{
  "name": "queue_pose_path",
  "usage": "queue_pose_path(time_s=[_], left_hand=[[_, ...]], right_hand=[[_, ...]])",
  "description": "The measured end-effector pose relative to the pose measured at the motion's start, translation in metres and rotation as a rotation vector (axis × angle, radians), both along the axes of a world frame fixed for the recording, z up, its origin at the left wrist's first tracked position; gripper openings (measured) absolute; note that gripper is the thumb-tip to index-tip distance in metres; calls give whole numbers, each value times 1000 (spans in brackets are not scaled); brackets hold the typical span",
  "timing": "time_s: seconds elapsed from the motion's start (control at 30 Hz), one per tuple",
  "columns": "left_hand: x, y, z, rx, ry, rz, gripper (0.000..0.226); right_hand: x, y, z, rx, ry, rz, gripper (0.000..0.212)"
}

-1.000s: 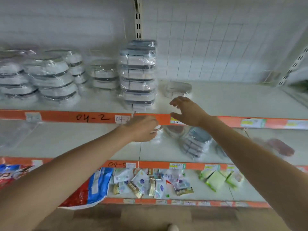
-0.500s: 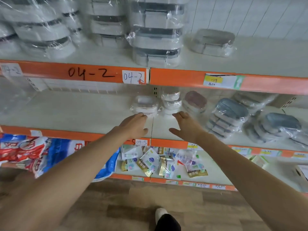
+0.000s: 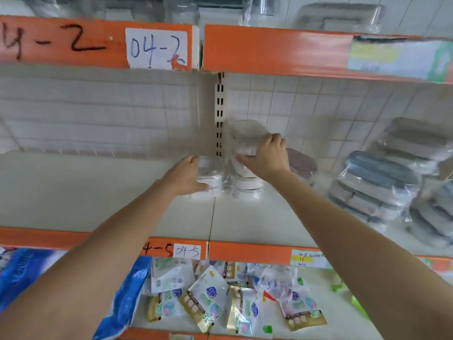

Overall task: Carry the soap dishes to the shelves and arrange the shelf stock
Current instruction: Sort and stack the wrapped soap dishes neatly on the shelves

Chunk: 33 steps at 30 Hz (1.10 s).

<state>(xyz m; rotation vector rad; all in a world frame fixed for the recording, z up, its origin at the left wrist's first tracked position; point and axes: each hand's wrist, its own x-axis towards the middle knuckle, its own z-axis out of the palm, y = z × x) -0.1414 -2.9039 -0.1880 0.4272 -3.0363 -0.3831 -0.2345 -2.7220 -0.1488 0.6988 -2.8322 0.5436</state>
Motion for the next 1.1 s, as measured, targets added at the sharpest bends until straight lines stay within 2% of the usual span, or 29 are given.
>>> queue_pose_path(time_s=[0.1,0.2,0.3,0.43,0.6,0.7,0.83,0.93,1.1], left_hand=[[-17,-8,-9,-49,-60,6,109],[-25,-13,-12,-93,-105,12,110],[-32,-18,-10,-174,-115,19,109],[-37,-16,-6,-214,-130,27,111],[-29,-8,1,-158,-44,50,97],[-16,-1,10,-177,20,50,92],[10,10,24,-179,96,71,91],[38,22,33,-152,37,88,93],[88,44,46,-107,-93,65,94]], right_hand=[[-21,-14,6,-83,-29,-73,99],[-33,-21,6,-112,-65,-102,99],[-40,-23,4,-74,-51,-106,95],[-47,-27,8,18,-29,-71,104],[-43,-28,10,-45,-59,-31,84],[-28,-21,12,-85,-19,-25,77],[4,-3,13,-32,0,5,87],[34,14,10,-31,-72,2,91],[84,44,15,58,-196,25,85]])
